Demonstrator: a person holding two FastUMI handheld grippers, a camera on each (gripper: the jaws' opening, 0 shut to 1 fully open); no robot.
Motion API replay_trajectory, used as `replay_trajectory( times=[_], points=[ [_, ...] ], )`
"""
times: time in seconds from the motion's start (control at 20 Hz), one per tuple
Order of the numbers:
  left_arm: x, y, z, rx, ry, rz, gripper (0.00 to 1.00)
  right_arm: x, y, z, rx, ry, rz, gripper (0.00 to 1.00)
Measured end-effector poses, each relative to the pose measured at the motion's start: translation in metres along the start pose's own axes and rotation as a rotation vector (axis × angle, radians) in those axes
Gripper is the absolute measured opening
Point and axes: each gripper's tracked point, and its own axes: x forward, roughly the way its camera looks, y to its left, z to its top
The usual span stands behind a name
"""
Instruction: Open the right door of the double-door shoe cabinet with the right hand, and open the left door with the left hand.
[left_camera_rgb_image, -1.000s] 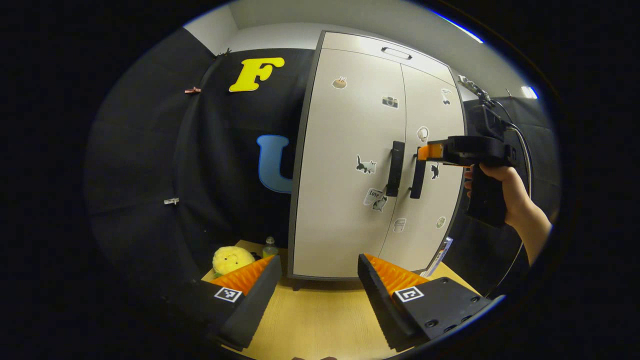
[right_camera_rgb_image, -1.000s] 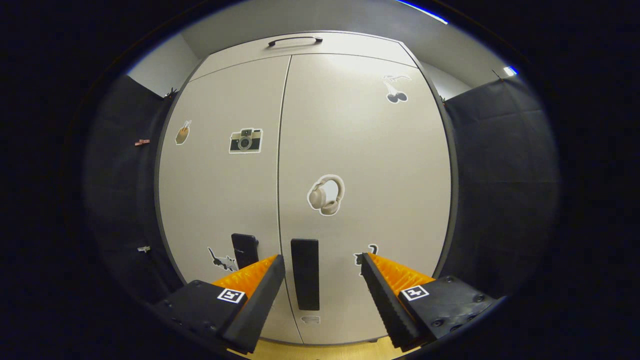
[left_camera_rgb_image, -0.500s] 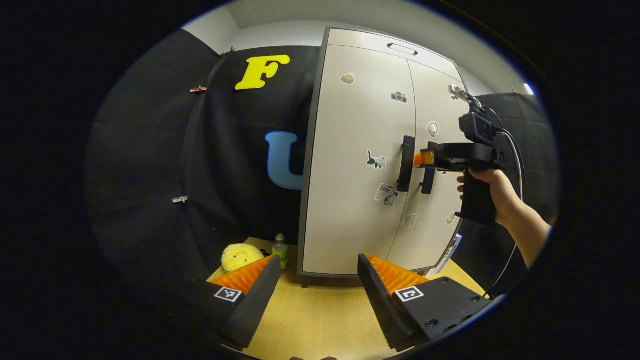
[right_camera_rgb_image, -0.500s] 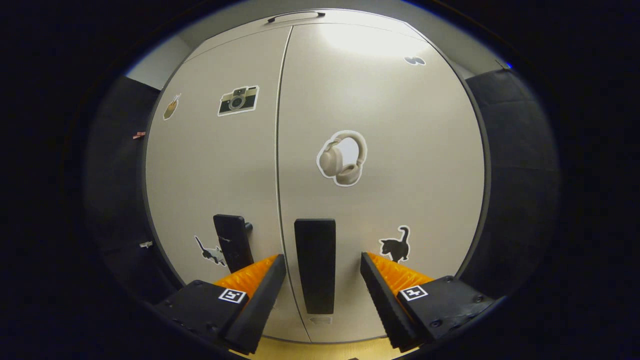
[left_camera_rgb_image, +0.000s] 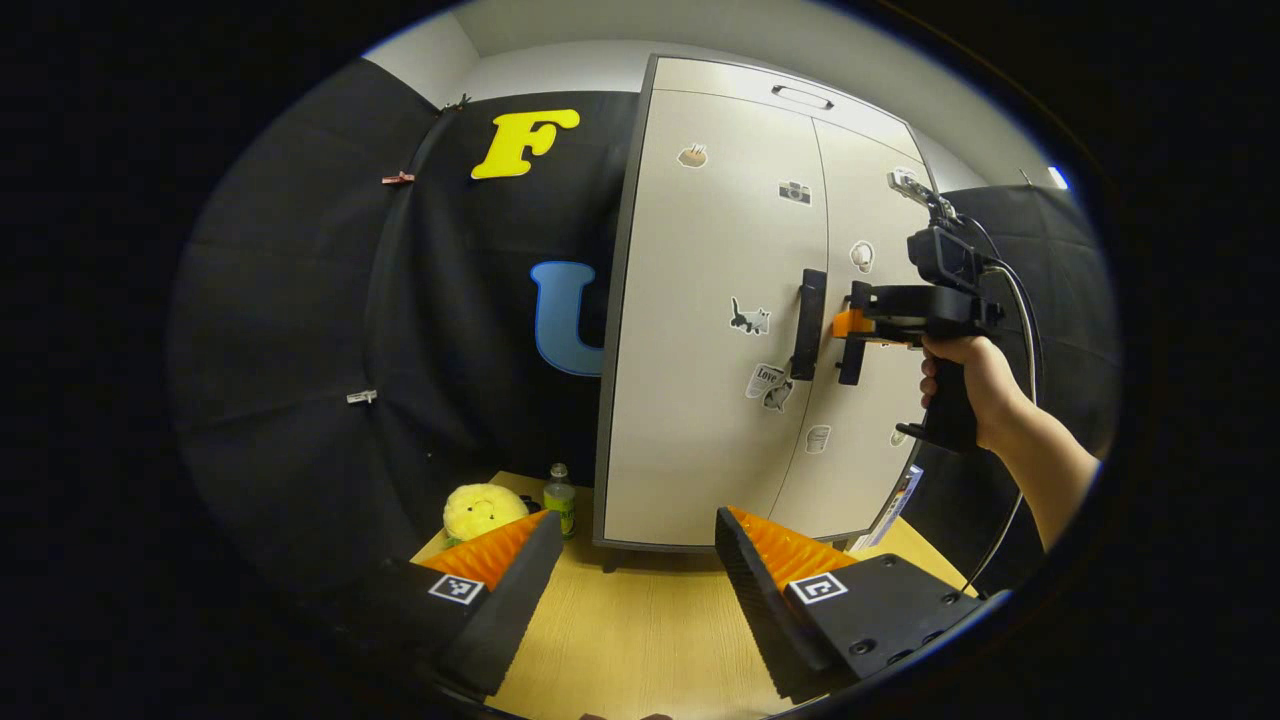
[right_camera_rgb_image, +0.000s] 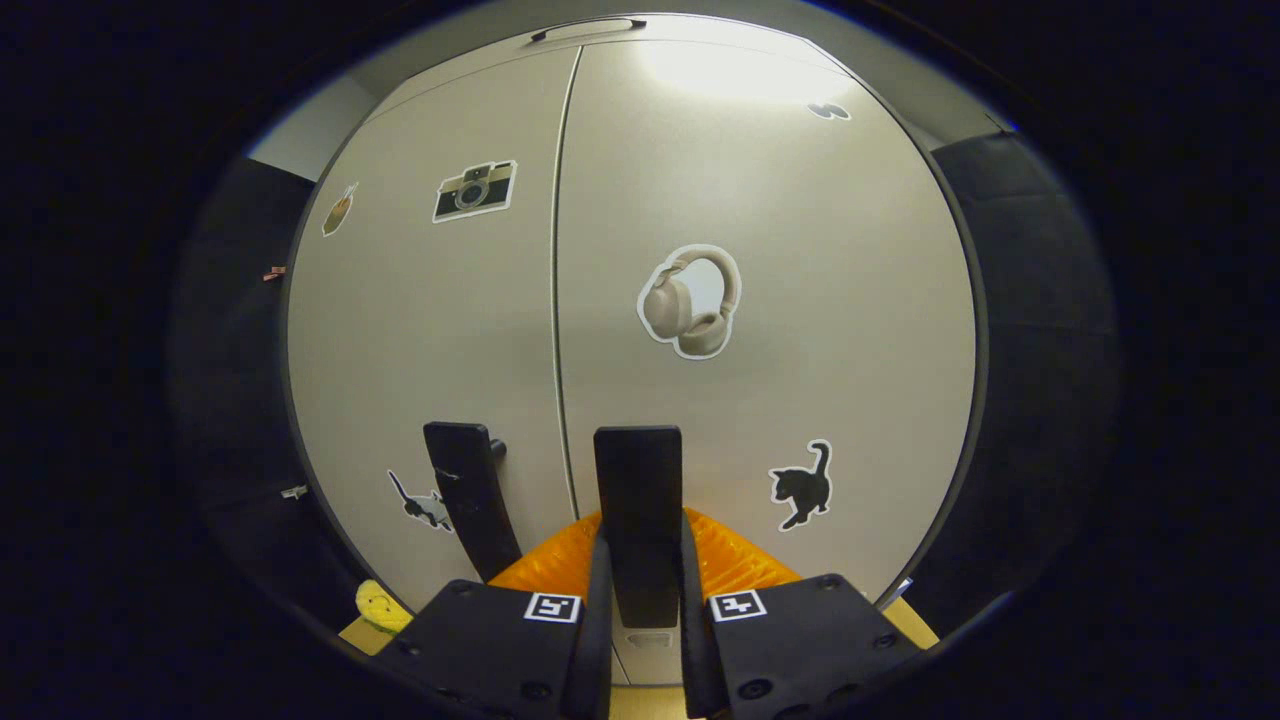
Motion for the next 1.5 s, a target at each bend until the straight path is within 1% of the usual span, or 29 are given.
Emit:
replay_trajectory(
  times=[0.1, 0.15, 0.2, 0.25, 0.3, 0.35, 0.5, 0.75, 1.1, 1.5],
  points=[
    [-0.006, -0.002, 0.001, 0.002, -0.007, 0.000, 0.95, -0.001, -0.002, 0.001, 0.020, 0.011, 0.003, 0.30],
    [-0.008, -0.002, 0.001, 0.004, -0.010, -0.001, 0.95, -0.001, -0.001, 0.000, 0.013, 0.016, 0.008, 0.25],
    [-0.010, -0.003, 0.001, 0.006, -0.011, -0.001, 0.95, 0.000, -0.001, 0.001, 0.013, 0.019, 0.007, 0.25],
    [-0.013, -0.003, 0.000, 0.008, -0.011, -0.001, 0.95, -0.001, 0.000, -0.001, 0.008, 0.025, 0.014, 0.19],
    [-0.015, -0.004, -0.001, 0.007, -0.009, -0.002, 0.95, -0.003, 0.001, -0.002, 0.014, 0.032, 0.019, 0.19],
    [-0.017, -0.006, -0.002, 0.006, -0.006, -0.005, 0.95, -0.009, -0.001, -0.001, 0.010, 0.036, 0.028, 0.14],
    [-0.020, -0.015, -0.001, 0.010, -0.006, -0.023, 0.95, -0.027, -0.002, -0.003, 0.025, 0.044, 0.062, 0.14],
    [-0.017, -0.035, 0.007, 0.040, -0.027, -0.062, 0.95, -0.072, -0.019, -0.003, 0.010, 0.034, 0.077, 0.14],
    [-0.009, -0.059, 0.019, 0.066, -0.049, -0.076, 0.95, -0.096, -0.037, -0.002, 0.014, 0.013, 0.095, 0.14],
    [-0.014, -0.096, 0.021, 0.069, -0.057, -0.084, 0.95, -0.112, -0.056, 0.001, 0.005, 0.007, 0.128, 0.14]
  ],
)
